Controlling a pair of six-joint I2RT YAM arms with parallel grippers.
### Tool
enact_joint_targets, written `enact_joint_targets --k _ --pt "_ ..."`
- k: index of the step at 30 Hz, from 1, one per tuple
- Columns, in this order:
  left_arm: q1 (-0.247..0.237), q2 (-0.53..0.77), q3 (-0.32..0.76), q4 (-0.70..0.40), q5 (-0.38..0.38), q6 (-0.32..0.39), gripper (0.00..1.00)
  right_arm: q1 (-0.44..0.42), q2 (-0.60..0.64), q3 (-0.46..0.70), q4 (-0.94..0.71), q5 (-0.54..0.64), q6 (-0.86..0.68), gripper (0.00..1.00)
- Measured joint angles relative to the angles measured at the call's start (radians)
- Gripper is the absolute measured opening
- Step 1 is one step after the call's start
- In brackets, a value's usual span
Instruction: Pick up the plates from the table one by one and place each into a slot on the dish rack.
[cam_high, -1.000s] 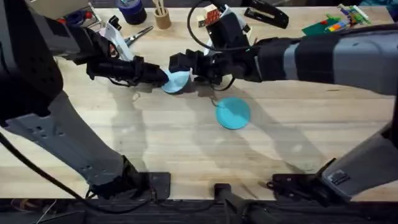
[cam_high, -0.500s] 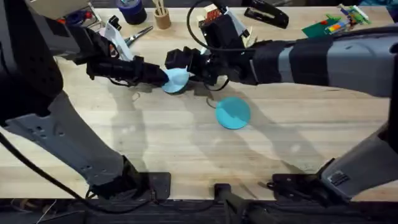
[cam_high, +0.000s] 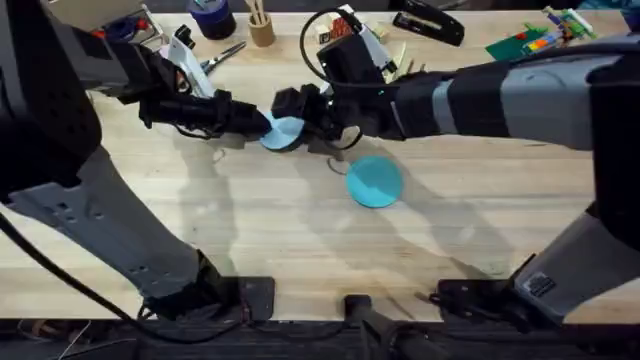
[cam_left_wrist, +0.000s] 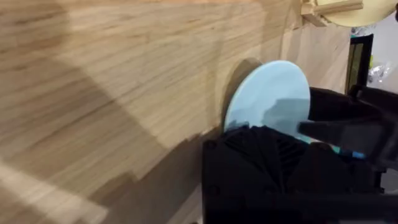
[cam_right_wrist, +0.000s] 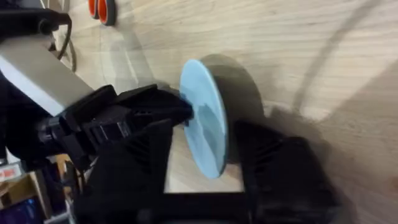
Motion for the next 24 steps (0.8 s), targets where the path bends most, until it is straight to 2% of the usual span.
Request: enact_joint_targets --k 2,5,6,24 --pt "0.0 0.0 0.0 0.0 0.0 0.0 0.041 0.001 0.0 0.0 0.0 0.003 0.006 0.329" --pt "0.002 0.0 0.0 0.0 0.001 0.0 0.041 0.0 0.0 0.0 -0.005 0.013 0.007 0.1" --pt "0.003 0.0 0.0 0.0 0.002 0.0 0.041 -0.001 0.0 0.0 -0.003 0.012 0.009 0.057" --pt "0.005 -0.012 0.005 -0.025 -0.005 0.0 0.04 -0.001 -0.014 0.005 -0.021 0.011 -0.002 0.03"
